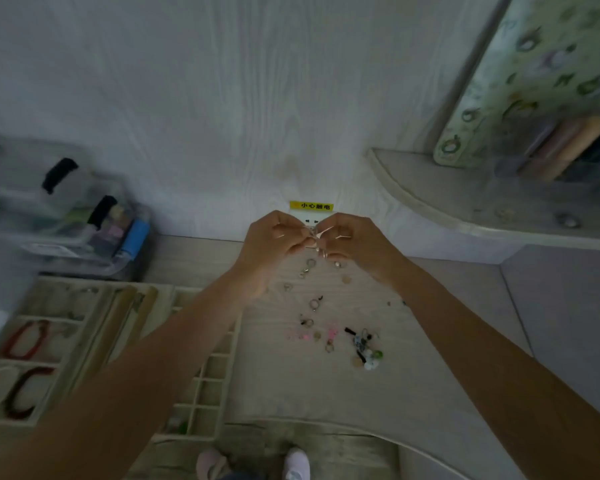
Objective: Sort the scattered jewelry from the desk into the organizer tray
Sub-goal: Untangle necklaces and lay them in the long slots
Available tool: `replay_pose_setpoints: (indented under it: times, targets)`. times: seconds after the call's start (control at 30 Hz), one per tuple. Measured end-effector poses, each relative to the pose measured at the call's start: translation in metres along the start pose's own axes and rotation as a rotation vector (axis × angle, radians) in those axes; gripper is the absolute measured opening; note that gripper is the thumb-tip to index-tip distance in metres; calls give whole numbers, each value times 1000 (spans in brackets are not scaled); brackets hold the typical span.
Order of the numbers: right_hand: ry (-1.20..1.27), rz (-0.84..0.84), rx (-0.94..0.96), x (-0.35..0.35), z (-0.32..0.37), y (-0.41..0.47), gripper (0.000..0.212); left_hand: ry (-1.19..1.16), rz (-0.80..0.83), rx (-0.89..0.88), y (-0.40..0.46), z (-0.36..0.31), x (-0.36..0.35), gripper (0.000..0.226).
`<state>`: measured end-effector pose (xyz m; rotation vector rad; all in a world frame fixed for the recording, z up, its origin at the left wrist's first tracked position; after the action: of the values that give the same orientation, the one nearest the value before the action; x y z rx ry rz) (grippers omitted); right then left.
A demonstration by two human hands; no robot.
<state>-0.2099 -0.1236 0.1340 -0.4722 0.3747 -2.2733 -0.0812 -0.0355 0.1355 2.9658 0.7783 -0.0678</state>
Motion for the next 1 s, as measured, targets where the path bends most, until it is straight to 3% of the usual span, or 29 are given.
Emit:
replay_pose_setpoints:
  times: [0.23, 0.43, 0.67, 0.9, 1.0]
  targets:
    - [14, 3, -36, -31, 16, 4, 13, -32, -30, 47, -5, -9, 29, 16]
    - [24, 54, -73, -49, 20, 4, 14, 14, -61, 64, -13, -13, 56, 10]
    - [-7, -2, -66, -56, 22, -2, 16, 8, -57, 83, -19, -15, 79, 9]
    - [-40, -3, -78, -55, 13, -3, 17, 417, 63, 38, -25, -10, 84, 3]
    - [-96, 42, -106, -59, 7, -1, 12, 152, -50, 148, -27, -6, 80, 12]
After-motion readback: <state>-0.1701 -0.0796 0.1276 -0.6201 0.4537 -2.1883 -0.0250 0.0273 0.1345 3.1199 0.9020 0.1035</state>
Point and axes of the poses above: each hand's wrist, its own y-axis towards the middle knuckle, its own x-axis out of the back of the hand, z = x × y, the point moved 2 cm from there along y, towards the middle knuckle, and after that the axes turned 15 degrees about -x, right-handed, at the moved point
